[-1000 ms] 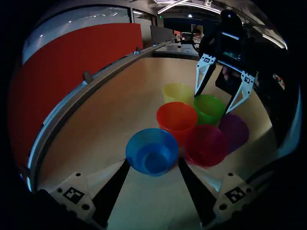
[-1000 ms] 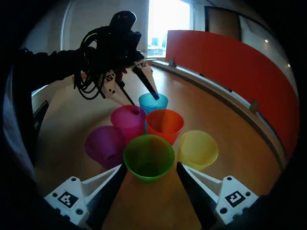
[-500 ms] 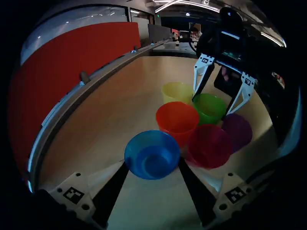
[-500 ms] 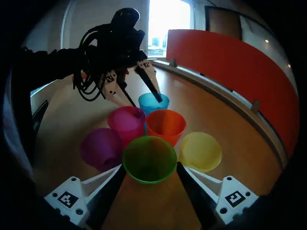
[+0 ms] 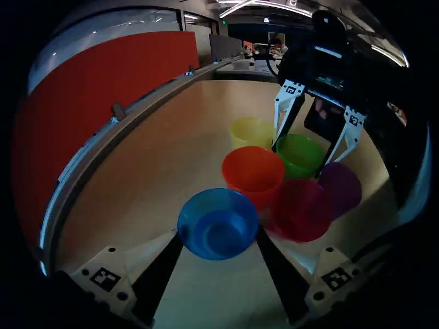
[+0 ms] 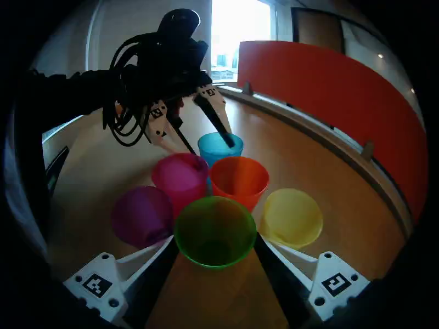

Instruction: Pour water

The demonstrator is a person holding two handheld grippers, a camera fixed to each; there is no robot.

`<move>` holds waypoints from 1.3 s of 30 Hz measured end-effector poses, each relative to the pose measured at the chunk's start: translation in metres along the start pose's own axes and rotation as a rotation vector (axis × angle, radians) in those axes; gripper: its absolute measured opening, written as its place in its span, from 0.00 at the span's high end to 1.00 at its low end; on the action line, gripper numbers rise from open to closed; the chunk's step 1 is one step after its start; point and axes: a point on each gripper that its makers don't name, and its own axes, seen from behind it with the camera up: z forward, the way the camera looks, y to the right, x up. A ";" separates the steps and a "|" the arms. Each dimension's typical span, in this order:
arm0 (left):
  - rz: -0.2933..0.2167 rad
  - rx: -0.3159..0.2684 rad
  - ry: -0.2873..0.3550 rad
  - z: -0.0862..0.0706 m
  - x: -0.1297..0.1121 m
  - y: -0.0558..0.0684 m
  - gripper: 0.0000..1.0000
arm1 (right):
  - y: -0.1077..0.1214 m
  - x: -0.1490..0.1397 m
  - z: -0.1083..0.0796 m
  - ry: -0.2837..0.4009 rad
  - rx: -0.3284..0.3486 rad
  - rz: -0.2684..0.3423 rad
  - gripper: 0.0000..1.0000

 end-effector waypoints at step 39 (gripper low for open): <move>-0.038 0.005 0.011 -0.005 0.003 0.002 0.15 | 0.002 0.009 -0.010 0.052 -0.019 0.017 0.11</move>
